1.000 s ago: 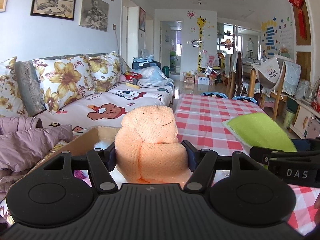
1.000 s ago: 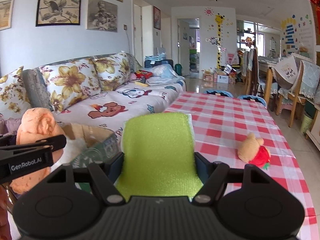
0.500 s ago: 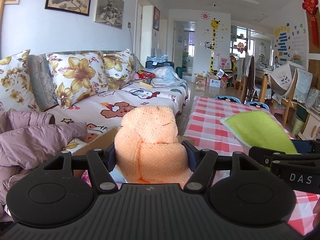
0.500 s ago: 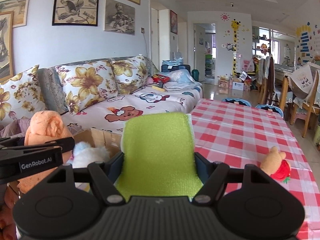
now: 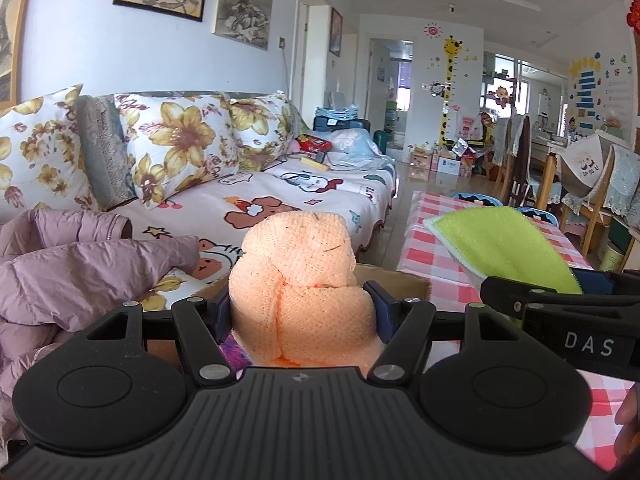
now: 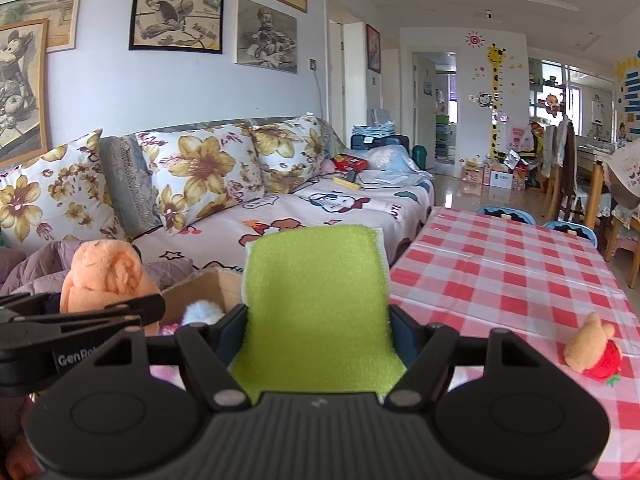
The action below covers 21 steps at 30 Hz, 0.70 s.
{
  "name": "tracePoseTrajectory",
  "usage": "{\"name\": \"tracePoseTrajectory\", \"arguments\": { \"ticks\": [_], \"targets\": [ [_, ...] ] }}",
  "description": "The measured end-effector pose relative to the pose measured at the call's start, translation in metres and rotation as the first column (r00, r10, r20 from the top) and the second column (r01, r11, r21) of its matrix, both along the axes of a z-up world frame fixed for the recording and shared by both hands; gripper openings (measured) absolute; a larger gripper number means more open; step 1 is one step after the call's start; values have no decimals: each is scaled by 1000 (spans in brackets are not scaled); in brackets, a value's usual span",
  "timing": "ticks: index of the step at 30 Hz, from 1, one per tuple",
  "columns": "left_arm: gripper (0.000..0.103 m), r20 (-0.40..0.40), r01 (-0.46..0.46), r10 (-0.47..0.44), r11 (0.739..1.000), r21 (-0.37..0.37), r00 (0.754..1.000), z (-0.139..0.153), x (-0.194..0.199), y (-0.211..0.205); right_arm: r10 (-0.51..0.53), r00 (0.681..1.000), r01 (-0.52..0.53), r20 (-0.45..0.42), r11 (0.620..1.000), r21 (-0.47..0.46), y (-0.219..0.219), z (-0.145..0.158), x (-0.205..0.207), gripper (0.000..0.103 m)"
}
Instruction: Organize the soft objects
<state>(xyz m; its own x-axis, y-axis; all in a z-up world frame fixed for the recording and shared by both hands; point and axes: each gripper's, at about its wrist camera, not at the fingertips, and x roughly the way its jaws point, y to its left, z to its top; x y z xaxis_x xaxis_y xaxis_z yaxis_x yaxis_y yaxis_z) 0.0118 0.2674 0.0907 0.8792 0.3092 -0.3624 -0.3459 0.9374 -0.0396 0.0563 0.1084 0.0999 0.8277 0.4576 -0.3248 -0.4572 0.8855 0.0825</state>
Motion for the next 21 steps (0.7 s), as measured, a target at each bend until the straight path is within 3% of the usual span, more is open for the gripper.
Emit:
{"name": "tracePoseTrajectory", "arguments": {
  "ticks": [12,21],
  "targets": [
    [81,-34,-100,98,993,-61,995,-4,-10,17,80,997,-80,-15,997,-12,42,-7,12,74],
    [82,-51,-125,121,987,-99,991,-2,-20,17,180,983,-181,-29,982,-43,69,-15,11,74]
  ]
}}
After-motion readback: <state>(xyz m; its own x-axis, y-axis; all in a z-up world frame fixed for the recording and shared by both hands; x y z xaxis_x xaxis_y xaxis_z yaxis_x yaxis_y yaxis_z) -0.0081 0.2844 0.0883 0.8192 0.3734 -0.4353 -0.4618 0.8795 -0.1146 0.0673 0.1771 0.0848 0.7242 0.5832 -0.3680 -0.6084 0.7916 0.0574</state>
